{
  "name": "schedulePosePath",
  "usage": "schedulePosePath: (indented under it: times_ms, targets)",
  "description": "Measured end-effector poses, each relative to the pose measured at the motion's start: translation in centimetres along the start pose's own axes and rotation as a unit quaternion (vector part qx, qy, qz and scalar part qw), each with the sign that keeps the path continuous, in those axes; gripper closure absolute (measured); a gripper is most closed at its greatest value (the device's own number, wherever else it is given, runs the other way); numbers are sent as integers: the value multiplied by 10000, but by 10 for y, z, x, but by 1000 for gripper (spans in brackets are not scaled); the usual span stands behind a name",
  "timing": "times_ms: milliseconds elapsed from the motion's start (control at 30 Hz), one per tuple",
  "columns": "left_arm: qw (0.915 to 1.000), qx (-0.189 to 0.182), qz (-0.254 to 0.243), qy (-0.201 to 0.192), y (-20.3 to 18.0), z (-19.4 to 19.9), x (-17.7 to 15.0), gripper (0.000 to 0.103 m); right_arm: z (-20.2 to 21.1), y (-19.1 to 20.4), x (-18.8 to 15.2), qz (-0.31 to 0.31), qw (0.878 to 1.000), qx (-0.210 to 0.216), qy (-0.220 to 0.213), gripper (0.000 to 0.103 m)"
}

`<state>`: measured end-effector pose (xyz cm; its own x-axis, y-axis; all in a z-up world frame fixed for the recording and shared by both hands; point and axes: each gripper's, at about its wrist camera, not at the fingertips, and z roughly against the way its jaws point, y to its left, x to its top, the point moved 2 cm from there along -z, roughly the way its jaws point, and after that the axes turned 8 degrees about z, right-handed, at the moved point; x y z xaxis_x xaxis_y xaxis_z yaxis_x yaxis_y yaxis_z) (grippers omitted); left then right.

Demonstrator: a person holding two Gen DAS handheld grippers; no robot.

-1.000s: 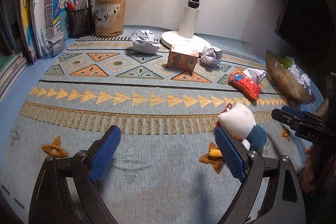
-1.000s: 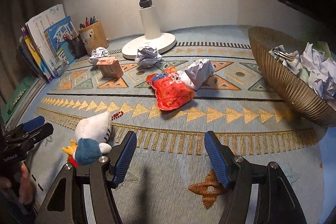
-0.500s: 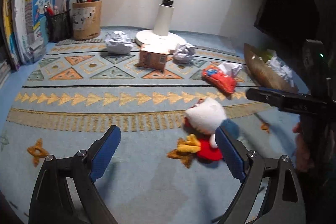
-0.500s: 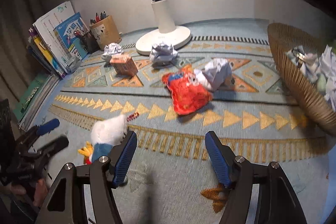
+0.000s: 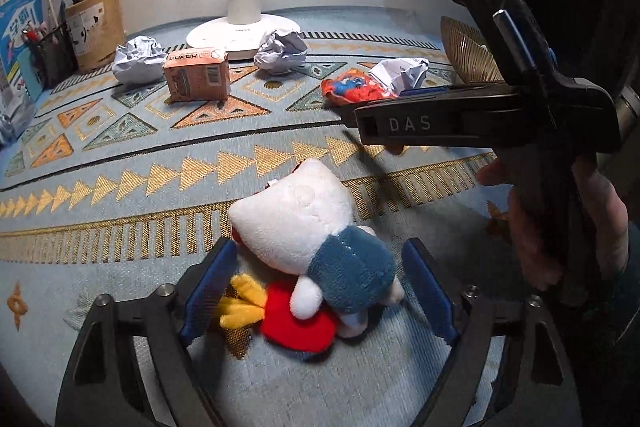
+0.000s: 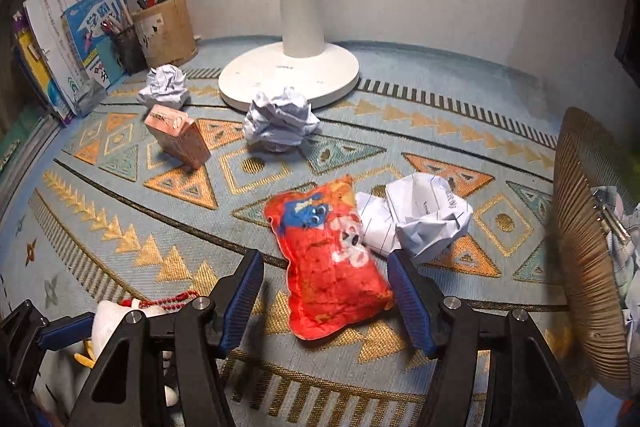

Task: Organize objects
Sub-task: 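Grasp the white plush cat with the left gripper while the right gripper grasps the red snack bag, then carry the plush cat and red bag to the woven bowl and release both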

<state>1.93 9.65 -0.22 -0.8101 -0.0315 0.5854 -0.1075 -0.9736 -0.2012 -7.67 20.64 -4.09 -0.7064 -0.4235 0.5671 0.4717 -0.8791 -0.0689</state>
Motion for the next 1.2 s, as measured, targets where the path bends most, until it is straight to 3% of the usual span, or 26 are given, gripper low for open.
schedulePosePath:
  times_ms: [100, 233, 300, 433, 667, 767, 933, 1100, 1200]
  targets:
    - [10000, -10, 75, 30, 5, -1, 1, 32, -5, -5, -4, -58, 9999, 18, -105, 41]
    - [9999, -99, 21, -1, 5, 1, 0, 43, -2, -10, -5, -170, 9995, 72, -243, 60]
    - [10000, -86, -14, -30, 4, 2, -1, 46, 1, -9, -5, -176, 9992, 107, -331, 65]
    - [9990, -435, 21, -107, 10, 8, 3, 47, 9, -7, -6, -193, 9987, 172, -431, 69]
    - [9956, -624, 102, -695, 39, 60, 15, 47, 75, 2, -24, -846, 9843, 1259, -905, 70]
    - [9944, -602, 117, -864, 52, 73, 18, 47, 100, 9, -43, -1027, 9840, 1100, -949, 70]
    - [9945, -605, 209, -827, 63, 59, 13, 47, 93, 25, -79, -1047, 9924, 380, -523, 70]
    - [9962, -614, 168, -600, 65, 37, 4, 47, 75, 31, -100, -1434, 9878, 468, -378, 68]
    - [9963, -717, 108, -453, 65, 32, 4, 45, 79, 37, -101, -1321, 9891, 455, -462, 61]
